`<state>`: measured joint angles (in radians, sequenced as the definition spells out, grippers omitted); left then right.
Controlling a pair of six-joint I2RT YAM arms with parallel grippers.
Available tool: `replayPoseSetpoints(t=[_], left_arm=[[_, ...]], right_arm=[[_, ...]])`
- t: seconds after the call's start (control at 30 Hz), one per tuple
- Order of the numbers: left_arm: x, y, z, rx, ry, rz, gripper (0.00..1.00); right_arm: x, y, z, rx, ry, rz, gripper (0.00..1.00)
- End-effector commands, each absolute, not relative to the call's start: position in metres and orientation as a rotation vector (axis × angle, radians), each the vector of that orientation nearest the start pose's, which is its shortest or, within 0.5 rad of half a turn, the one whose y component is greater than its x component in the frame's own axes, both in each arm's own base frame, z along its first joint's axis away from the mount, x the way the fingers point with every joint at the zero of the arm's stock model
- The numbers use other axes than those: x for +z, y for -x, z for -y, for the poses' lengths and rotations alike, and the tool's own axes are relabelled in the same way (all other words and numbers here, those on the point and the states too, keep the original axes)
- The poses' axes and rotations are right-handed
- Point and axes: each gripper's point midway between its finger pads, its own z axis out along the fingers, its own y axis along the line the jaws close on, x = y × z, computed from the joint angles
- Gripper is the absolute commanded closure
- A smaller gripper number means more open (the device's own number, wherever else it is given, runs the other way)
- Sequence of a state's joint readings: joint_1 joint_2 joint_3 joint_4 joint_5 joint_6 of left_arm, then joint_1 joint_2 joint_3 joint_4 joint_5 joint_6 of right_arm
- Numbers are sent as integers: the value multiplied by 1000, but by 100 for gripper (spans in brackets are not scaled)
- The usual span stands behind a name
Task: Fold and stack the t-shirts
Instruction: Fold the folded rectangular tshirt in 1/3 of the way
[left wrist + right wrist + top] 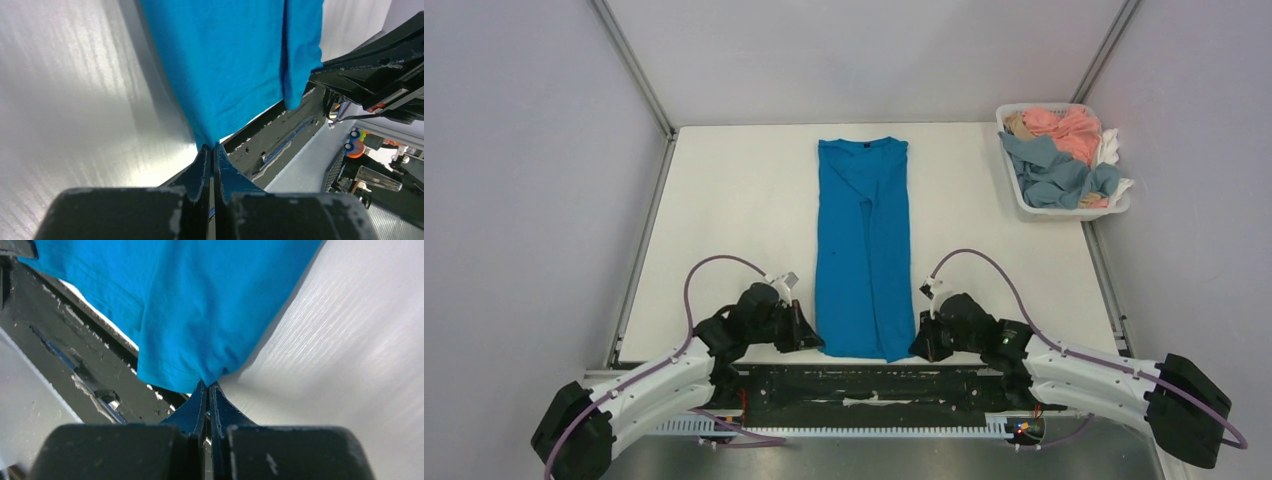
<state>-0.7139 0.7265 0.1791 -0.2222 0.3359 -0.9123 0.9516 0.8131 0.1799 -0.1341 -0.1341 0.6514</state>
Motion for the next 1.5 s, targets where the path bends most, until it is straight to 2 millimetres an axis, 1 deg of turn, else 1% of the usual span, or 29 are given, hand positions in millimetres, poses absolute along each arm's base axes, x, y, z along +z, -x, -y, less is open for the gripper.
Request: replayPoseSetpoints(t=[0.0, 0.03, 0.1, 0.2, 0.23, 0.33, 0.43, 0.5, 0.63, 0.67, 0.73, 0.77, 0.9, 0.97, 1.13, 1.27, 1.47], left_arm=[[68, -122, 226, -1199, 80, -2502, 98], [74, -129, 229, -1189, 76, -2481, 98], [82, -147, 232, -1113, 76, -2477, 98], [100, -179, 237, -1015, 97, -2426, 98], [101, -190, 235, -963, 119, -2418, 98], [113, -222, 232, -879, 172, -2397, 98], [124, -259, 222, -820, 242, -2357, 98], [129, -280, 219, -802, 260, -2342, 98], [128, -320, 211, -772, 312, -2336, 98], [125, -330, 207, -764, 330, -2337, 98], [126, -348, 208, -778, 324, -2330, 98], [122, -356, 207, -779, 327, -2342, 98], [116, -381, 210, -783, 315, -2366, 98], [113, -392, 211, -783, 312, -2377, 98], [102, -414, 213, -767, 310, -2399, 98], [90, -427, 210, -708, 317, -2427, 98], [74, -446, 207, -664, 329, -2463, 98]], right_arm=[[55, -134, -222, 776, 443, -2320, 100], [65, -143, -226, 750, 443, -2288, 100], [82, -160, -232, 704, 447, -2236, 100], [105, -189, -237, 615, 419, -2164, 100], [110, -199, -236, 579, 409, -2146, 100], [125, -233, -230, 493, 339, -2102, 100], [138, -263, -229, 463, 315, -2055, 100], [149, -284, -231, 446, 301, -2021, 100], [160, -318, -229, 397, 266, -1994, 100], [158, -326, -227, 378, 259, -1998, 100], [161, -340, -226, 359, 249, -1994, 100], [159, -345, -225, 352, 251, -1999, 100], [157, -368, -221, 322, 235, -2003, 100], [152, -378, -219, 323, 234, -2015, 100], [143, -399, -216, 322, 226, -2034, 100], [134, -416, -216, 339, 241, -2049, 100], [113, -439, -219, 353, 268, -2090, 100]])
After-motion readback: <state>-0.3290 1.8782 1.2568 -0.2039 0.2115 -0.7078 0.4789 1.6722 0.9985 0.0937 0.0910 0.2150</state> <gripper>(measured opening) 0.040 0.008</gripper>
